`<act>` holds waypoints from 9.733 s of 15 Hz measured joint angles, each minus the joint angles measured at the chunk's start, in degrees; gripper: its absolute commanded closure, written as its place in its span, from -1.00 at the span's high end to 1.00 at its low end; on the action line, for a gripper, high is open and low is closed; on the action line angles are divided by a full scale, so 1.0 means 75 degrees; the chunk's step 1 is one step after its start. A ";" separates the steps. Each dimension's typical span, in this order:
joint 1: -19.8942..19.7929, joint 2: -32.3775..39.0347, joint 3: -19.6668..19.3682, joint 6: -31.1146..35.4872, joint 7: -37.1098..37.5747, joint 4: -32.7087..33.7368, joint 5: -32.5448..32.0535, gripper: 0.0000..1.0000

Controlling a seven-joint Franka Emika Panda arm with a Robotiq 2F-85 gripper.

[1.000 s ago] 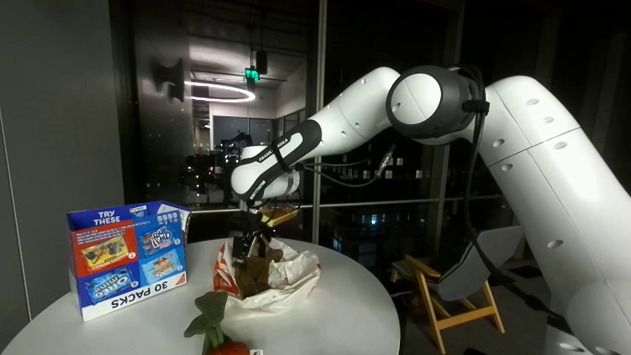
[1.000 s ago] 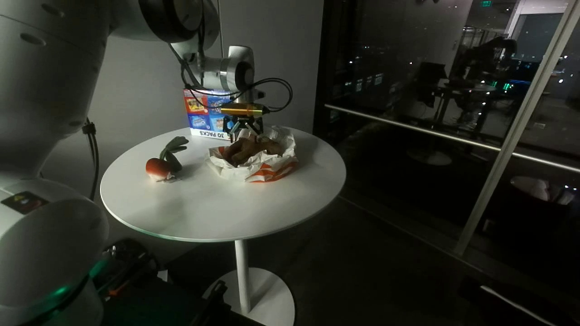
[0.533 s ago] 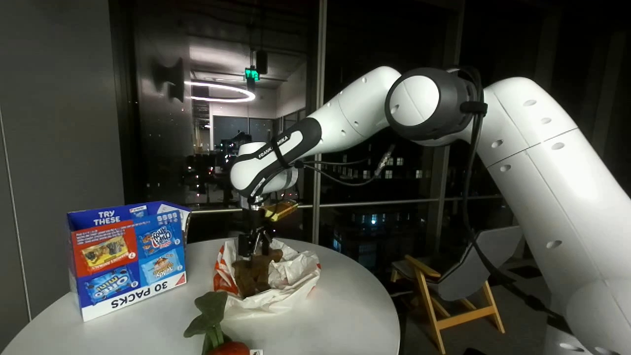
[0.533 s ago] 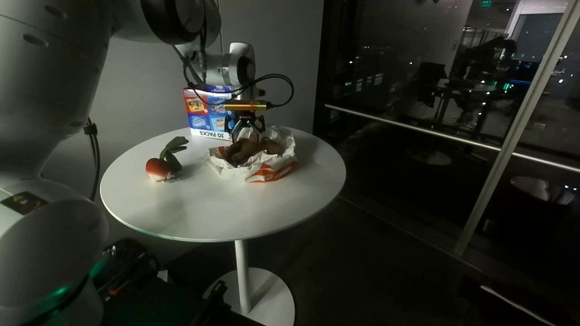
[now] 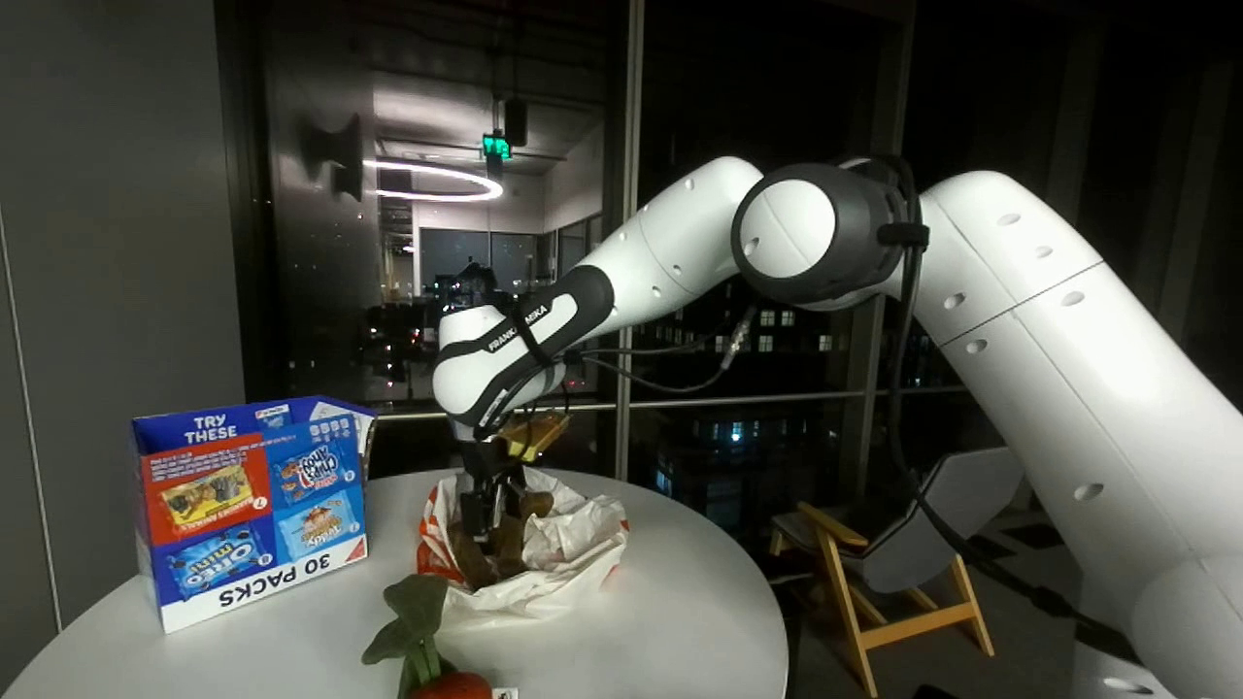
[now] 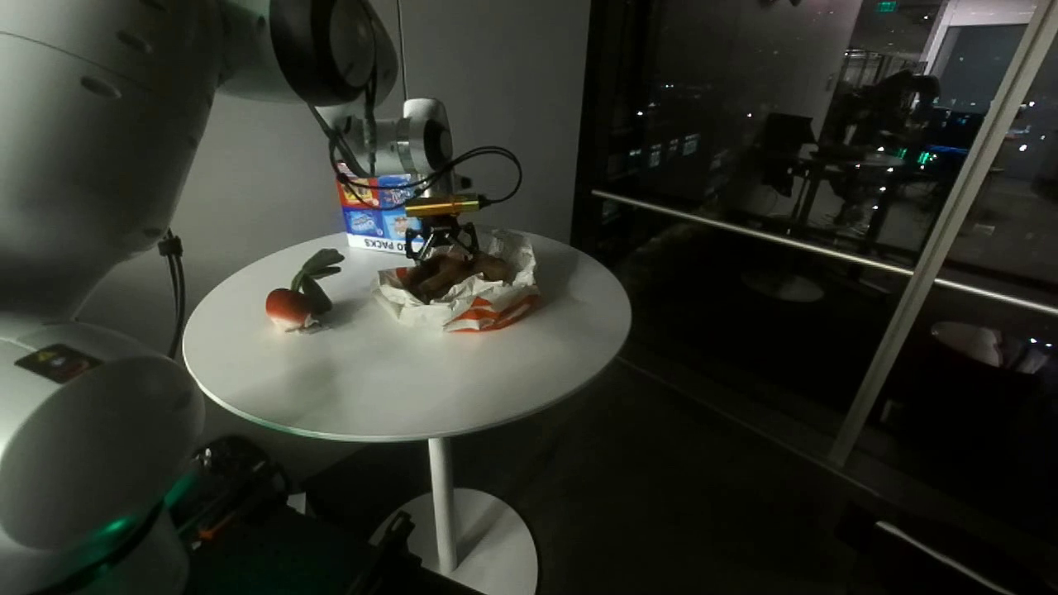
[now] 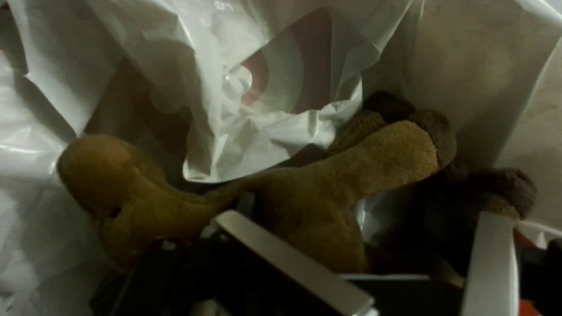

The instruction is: Remove the objects in the plastic bag and place them on the table

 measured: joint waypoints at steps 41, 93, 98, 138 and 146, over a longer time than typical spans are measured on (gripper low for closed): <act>0.0505 -0.1020 0.2001 0.1606 -0.3831 -0.2389 0.1443 -0.04; 0.0723 -0.0306 -0.1176 0.2434 0.4684 -0.0366 -0.0315 1.00; 0.0697 0.0255 -0.1221 0.2643 0.4435 -0.0041 -0.0323 1.00; -0.0098 -0.3232 0.0428 -0.0311 -0.1083 -0.3324 0.1120 -0.34; -0.0341 -0.3387 0.0414 -0.0428 -0.2222 -0.4937 0.1017 -0.34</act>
